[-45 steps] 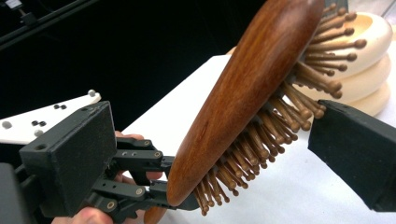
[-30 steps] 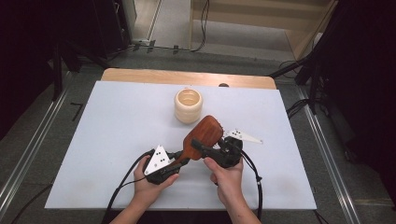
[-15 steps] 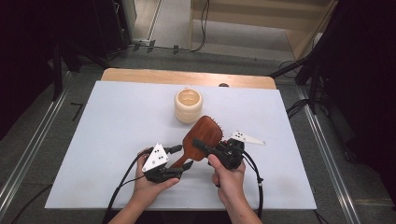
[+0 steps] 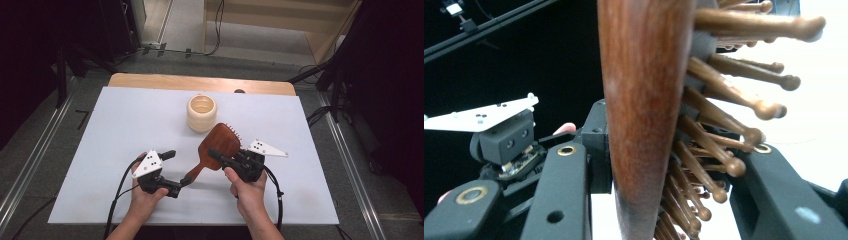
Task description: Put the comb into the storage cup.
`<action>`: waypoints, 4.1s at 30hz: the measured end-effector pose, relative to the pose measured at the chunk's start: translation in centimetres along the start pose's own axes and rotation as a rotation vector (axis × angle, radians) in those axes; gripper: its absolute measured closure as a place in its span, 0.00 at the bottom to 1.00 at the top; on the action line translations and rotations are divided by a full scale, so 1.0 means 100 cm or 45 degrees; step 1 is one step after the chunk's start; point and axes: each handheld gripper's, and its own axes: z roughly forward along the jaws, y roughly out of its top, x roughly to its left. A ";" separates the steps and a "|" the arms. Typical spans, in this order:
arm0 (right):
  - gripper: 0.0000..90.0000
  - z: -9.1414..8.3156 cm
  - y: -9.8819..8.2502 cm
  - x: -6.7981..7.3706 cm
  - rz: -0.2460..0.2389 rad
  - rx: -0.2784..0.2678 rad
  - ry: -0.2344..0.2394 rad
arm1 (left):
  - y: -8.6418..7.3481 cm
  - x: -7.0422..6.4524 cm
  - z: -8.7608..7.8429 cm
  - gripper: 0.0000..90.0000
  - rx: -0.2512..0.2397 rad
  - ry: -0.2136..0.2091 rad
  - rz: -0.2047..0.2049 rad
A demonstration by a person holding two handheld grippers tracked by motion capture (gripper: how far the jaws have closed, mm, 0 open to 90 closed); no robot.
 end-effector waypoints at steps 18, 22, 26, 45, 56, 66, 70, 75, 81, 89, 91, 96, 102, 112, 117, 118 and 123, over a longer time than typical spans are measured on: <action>0.62 -0.006 0.014 0.002 -0.094 -0.023 -0.016 | -0.014 0.039 -0.063 0.00 -0.030 0.222 -0.060; 0.62 -0.004 0.017 -0.001 -0.087 -0.032 -0.006 | -0.018 0.044 -0.073 0.00 -0.030 0.257 -0.068; 0.62 -0.004 0.019 -0.002 -0.088 -0.031 -0.010 | -0.021 0.047 -0.079 0.00 -0.023 0.283 -0.070; 0.62 -0.003 0.038 -0.004 -0.119 -0.065 -0.026 | -0.028 0.060 -0.104 0.00 -0.005 0.340 -0.068; 0.62 -0.003 0.049 -0.005 -0.141 -0.082 -0.039 | -0.031 0.065 -0.115 0.00 -0.004 0.370 -0.069; 0.62 -0.001 0.061 -0.009 -0.141 -0.108 -0.056 | -0.036 0.063 -0.118 0.00 -0.034 0.377 -0.063; 0.62 -0.002 0.068 -0.010 -0.136 -0.126 -0.062 | -0.037 0.065 -0.118 0.00 -0.042 0.386 -0.078; 0.62 -0.003 0.077 -0.010 -0.146 -0.140 -0.068 | -0.037 0.062 -0.116 0.00 -0.036 0.386 -0.065; 0.62 -0.002 0.086 -0.012 -0.146 -0.149 -0.069 | -0.038 0.066 -0.120 0.00 -0.070 0.399 -0.113; 0.62 0.000 0.098 -0.016 -0.153 -0.155 -0.089 | -0.038 0.066 -0.119 0.00 -0.066 0.392 -0.106; 0.62 0.000 0.101 -0.017 -0.156 -0.158 -0.096 | -0.038 0.065 -0.119 0.00 -0.068 0.392 -0.107; 0.62 0.001 0.109 -0.019 -0.163 -0.164 -0.110 | -0.038 0.065 -0.119 0.00 -0.071 0.391 -0.100; 0.62 0.004 0.119 -0.021 -0.172 -0.173 -0.120 | -0.038 0.064 -0.120 0.00 -0.070 0.397 -0.092; 0.62 0.013 0.129 -0.027 -0.171 -0.185 -0.147 | -0.038 0.063 -0.121 0.00 -0.083 0.393 -0.082; 0.62 0.017 0.131 -0.033 -0.169 -0.184 -0.161 | -0.038 0.063 -0.121 0.00 -0.089 0.399 -0.078; 0.62 0.018 0.132 -0.034 -0.171 -0.183 -0.162 | -0.038 0.062 -0.121 0.00 -0.090 0.399 -0.078; 0.62 0.023 0.134 -0.040 -0.156 -0.184 -0.173 | -0.038 0.062 -0.121 0.00 -0.088 0.402 -0.073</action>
